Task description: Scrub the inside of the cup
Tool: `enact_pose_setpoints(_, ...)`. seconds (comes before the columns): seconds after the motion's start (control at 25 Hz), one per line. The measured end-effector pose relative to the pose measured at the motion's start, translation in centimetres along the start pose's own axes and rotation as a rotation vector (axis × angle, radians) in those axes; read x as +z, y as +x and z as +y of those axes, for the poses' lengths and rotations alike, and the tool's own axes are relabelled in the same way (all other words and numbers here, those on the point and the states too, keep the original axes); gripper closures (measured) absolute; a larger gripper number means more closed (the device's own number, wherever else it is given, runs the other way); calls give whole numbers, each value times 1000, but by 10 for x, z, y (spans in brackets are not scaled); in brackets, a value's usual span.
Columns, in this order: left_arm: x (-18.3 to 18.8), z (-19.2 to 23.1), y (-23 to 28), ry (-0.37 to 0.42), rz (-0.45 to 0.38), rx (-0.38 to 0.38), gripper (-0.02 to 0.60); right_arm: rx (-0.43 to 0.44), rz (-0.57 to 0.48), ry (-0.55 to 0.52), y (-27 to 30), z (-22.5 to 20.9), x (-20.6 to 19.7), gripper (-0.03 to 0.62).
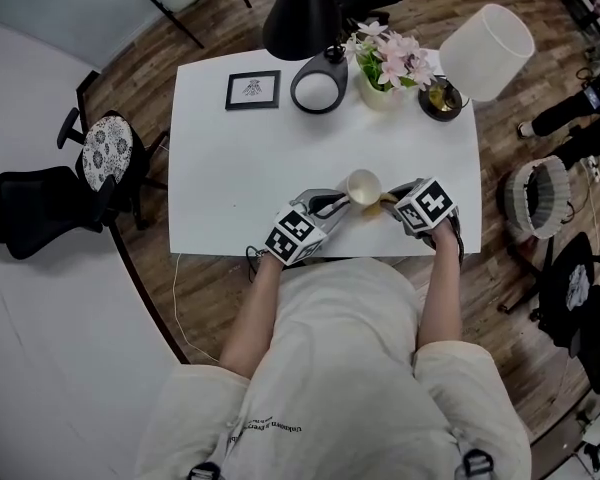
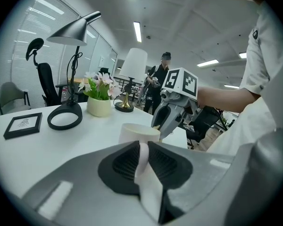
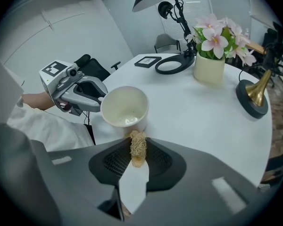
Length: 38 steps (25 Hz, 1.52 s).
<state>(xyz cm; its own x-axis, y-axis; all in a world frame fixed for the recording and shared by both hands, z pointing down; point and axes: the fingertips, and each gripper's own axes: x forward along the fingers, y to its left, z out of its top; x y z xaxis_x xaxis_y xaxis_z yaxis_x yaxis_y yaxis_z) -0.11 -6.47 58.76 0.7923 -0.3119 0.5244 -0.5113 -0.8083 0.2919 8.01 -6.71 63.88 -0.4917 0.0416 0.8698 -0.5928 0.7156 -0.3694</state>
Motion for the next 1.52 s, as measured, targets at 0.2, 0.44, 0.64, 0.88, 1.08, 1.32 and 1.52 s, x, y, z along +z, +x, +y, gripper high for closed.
enact_pose_setpoints(0.2, -2, -1, -1, -3, -1, -17, 525, 12, 1, 19, 2, -8, 2, 485)
enact_pose_setpoints(0.44, -4, -9, -3, 9, -9, -59, 524, 0, 1, 38, 2, -16, 6, 484)
enact_pose_setpoints(0.64, -5, -12, -4, -11, -19, -99, 524, -13, 6, 41, 2, -25, 13, 485)
enact_pose_setpoints(0.88, -8, -17, -6, -15, -18, -131, 523, -1, 6, 46, 2, -26, 18, 487)
enact_pose_setpoints(1.08, -9, -20, -7, -10, -19, -145, 522, -3, -29, 68, 1, -29, 24, 487)
enact_pose_setpoints(1.32, -13, -23, -9, -4, -12, -157, 522, 11, -119, 108, 1, -27, 46, 488)
enact_pose_setpoints(1.52, -22, -22, -5, 43, 28, -92, 524, 84, -141, 91, 2, -10, 67, 491)
